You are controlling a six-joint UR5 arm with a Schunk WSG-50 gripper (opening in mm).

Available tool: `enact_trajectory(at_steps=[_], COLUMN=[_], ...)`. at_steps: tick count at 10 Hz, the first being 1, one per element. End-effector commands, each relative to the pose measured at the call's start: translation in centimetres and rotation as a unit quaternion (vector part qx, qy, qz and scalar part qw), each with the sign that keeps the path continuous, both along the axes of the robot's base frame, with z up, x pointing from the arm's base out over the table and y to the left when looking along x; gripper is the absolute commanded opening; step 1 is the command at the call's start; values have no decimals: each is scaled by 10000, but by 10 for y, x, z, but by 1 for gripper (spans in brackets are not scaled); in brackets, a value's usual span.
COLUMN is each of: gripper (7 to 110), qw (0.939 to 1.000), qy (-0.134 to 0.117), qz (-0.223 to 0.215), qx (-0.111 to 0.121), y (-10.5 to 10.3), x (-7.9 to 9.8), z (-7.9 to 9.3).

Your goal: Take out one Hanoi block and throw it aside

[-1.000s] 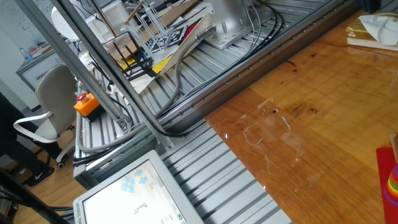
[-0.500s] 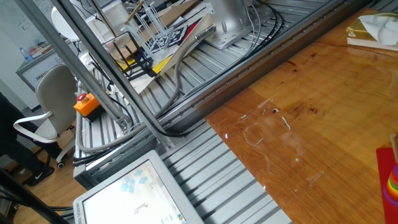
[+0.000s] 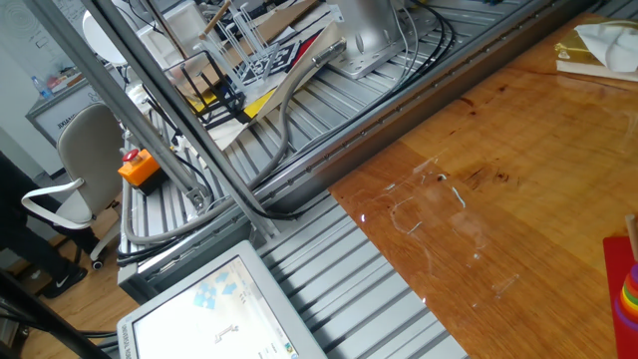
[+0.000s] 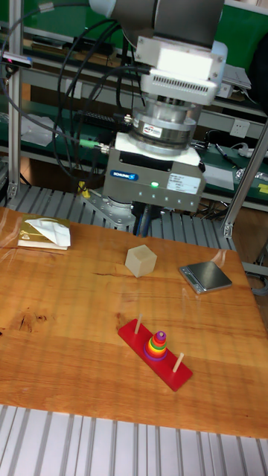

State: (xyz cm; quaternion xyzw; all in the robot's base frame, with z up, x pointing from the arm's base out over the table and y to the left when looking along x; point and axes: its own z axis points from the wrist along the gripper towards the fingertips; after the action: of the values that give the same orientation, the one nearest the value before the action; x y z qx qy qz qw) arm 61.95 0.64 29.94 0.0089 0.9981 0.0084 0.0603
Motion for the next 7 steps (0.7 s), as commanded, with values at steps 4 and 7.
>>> enact_trajectory(at_steps=[4, 7], gripper=[44, 44], qw=[9998, 9986], qy=[-72, 200], qz=[122, 485], qx=[163, 7], y=[36, 51], x=[13, 0], z=[-2, -19])
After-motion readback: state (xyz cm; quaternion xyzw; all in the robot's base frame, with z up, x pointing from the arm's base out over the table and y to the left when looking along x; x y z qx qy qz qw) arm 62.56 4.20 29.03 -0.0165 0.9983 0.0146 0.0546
